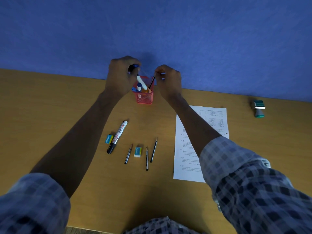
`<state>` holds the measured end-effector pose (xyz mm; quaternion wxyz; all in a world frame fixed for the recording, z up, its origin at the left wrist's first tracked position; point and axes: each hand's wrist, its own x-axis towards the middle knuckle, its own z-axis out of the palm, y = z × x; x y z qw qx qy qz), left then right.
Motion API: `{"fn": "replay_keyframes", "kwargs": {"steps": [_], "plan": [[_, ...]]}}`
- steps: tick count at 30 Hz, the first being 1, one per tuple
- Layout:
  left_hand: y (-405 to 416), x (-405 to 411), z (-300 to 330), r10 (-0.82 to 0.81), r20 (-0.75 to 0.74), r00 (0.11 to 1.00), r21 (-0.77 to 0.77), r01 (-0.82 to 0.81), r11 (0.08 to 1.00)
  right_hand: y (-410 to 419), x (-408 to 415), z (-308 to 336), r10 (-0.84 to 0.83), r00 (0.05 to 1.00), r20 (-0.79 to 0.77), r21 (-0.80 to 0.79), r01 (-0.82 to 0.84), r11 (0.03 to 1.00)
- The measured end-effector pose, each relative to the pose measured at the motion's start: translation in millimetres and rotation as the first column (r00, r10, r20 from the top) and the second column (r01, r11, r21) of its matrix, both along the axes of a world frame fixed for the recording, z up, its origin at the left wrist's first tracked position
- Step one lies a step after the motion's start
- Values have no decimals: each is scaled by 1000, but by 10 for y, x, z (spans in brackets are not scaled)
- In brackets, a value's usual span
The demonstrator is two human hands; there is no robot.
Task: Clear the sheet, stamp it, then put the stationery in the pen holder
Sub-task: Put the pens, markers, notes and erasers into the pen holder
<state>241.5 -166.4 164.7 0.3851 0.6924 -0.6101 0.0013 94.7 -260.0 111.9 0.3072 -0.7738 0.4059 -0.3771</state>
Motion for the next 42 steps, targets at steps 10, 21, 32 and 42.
{"fn": "replay_keyframes", "kwargs": {"steps": [10, 21, 32, 42], "plan": [[-55, -19, -26, -134, 131, 982, 114, 119, 986, 3, -2, -8, 4, 1000, -6, -10, -4, 1000], [-249, 18, 164, -199, 256, 946, 175, 157, 972, -27, 3, -26, -8, 1000, -23, -9, 8, 1000], [-230, 80, -106, -253, 229, 940, 369, 157, 916, -38, 22, -90, 23, 996, -81, 11, -22, 1000], [96, 132, -293, 127, -79, 989, 123, -117, 985, 171, -55, -72, -64, 992, -109, 13, 66, 998]]}}
